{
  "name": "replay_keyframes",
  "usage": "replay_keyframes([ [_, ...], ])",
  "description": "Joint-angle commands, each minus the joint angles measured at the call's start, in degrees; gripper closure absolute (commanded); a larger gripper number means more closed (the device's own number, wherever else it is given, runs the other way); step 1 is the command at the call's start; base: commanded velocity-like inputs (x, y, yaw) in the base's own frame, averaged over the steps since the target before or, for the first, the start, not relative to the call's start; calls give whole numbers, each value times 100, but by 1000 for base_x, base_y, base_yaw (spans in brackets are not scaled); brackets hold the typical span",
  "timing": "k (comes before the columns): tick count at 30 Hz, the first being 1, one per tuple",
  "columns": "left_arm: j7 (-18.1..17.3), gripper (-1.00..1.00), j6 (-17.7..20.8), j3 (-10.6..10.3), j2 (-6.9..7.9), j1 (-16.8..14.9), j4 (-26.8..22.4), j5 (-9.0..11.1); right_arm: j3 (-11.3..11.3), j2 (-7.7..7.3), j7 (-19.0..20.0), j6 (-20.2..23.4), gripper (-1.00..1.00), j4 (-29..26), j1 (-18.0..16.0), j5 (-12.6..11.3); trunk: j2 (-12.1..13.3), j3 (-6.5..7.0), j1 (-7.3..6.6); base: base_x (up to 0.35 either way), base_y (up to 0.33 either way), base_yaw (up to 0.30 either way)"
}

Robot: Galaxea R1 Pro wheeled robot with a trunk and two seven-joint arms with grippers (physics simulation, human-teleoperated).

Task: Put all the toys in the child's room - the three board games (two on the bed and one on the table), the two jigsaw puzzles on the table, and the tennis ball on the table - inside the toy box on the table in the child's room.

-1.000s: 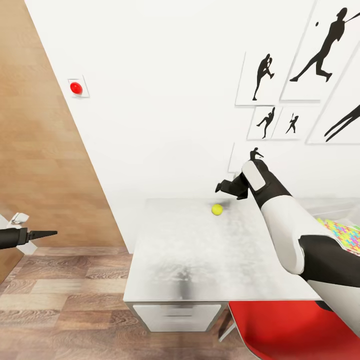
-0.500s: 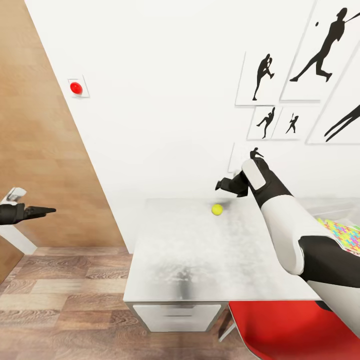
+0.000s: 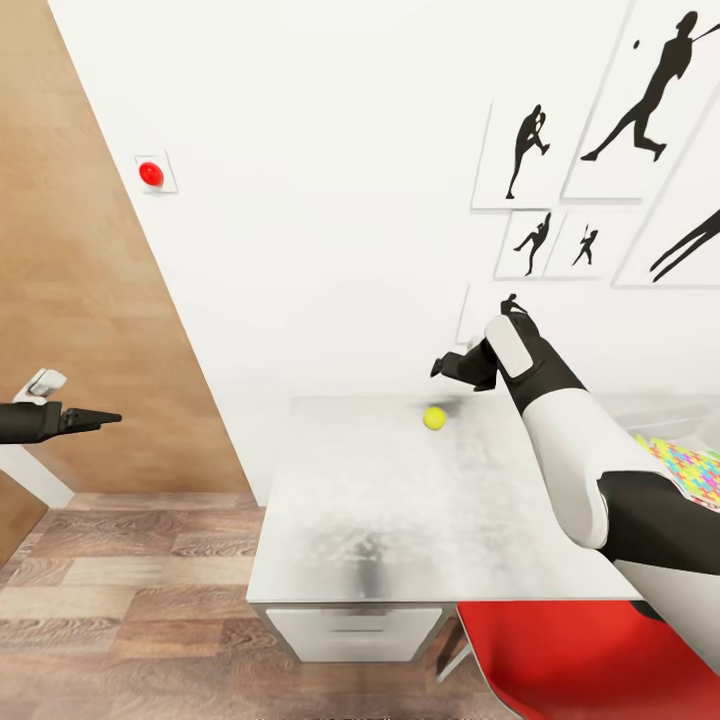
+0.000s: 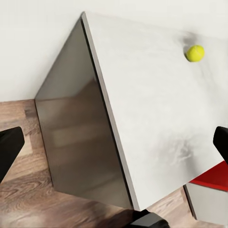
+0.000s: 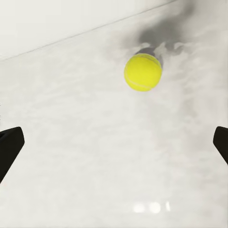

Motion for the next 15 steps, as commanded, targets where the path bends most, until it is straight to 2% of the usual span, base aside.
replay_keyframes([
  [1,-52,-100,59,8,-2,-7,-5,-60,-11,3,-56,12,-100,-4,-12,-51,-12,-18,3,0,0,0],
  [15,-52,-100,55,3,0,-10,-66,-55,-7,6,-67,12,-100,-5,-55,-53,-12,-143,3,0,0,0],
])
